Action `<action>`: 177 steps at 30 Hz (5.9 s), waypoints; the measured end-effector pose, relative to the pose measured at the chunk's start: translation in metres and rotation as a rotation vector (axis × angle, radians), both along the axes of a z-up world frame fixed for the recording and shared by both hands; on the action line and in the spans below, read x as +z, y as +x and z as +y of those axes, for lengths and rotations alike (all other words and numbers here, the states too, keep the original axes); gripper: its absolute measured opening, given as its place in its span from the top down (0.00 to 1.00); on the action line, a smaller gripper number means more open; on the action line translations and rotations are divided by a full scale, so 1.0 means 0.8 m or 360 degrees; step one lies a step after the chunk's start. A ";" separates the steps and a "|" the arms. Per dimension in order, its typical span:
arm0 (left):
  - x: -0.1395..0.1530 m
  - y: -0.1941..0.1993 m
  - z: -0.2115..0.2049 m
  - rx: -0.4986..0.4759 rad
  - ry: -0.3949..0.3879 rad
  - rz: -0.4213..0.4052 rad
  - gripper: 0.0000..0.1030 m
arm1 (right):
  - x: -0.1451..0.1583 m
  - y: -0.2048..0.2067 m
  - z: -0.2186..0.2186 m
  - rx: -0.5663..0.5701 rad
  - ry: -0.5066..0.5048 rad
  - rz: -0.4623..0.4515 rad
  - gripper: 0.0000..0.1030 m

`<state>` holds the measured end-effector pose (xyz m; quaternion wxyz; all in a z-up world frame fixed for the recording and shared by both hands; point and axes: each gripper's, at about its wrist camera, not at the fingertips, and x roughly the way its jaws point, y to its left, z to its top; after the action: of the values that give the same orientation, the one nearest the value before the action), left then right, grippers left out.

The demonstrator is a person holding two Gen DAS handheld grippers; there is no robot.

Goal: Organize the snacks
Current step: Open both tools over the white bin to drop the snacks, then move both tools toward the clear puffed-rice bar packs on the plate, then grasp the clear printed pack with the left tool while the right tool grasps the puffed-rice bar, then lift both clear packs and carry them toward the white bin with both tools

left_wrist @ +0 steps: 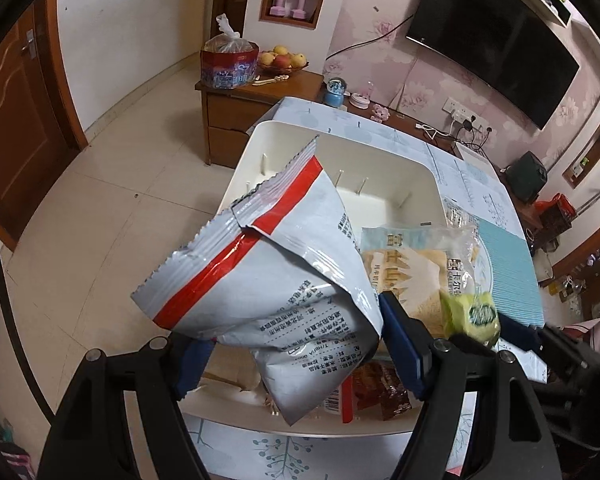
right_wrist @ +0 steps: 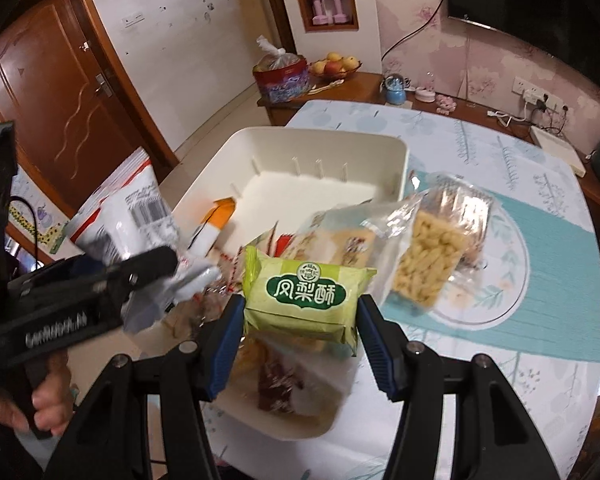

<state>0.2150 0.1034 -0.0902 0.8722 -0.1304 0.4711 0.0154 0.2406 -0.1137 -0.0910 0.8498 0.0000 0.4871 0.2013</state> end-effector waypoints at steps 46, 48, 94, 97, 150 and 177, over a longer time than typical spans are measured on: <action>0.030 -0.021 -0.153 -0.0318 -0.0063 -0.0062 0.14 | -0.025 -0.030 -0.169 -0.0386 0.0344 0.0125 0.36; 0.028 -0.019 -0.172 -0.0357 -0.0035 -0.0068 0.14 | -0.030 -0.029 -0.184 -0.0418 0.0367 0.0130 0.36; -0.037 0.260 -0.348 -0.0686 0.0257 0.0334 0.14 | -0.149 0.094 -0.226 -0.0262 0.0853 -0.0026 0.38; -0.058 0.276 -0.356 -0.0705 0.0309 0.0409 0.14 | -0.153 0.098 -0.226 -0.0260 0.0877 -0.0031 0.41; -0.087 0.286 -0.380 -0.0696 0.0490 0.0432 0.33 | -0.145 0.076 -0.193 -0.0093 0.0845 -0.0090 0.66; 0.101 0.161 -0.316 -0.0651 0.0287 -0.0031 0.33 | -0.022 -0.052 -0.186 -0.0032 0.0512 -0.0344 0.66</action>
<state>0.3441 -0.1497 -0.0093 0.8699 0.0463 0.4759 -0.1210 0.1991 -0.2622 -0.1089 0.8882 0.1191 0.3546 0.2668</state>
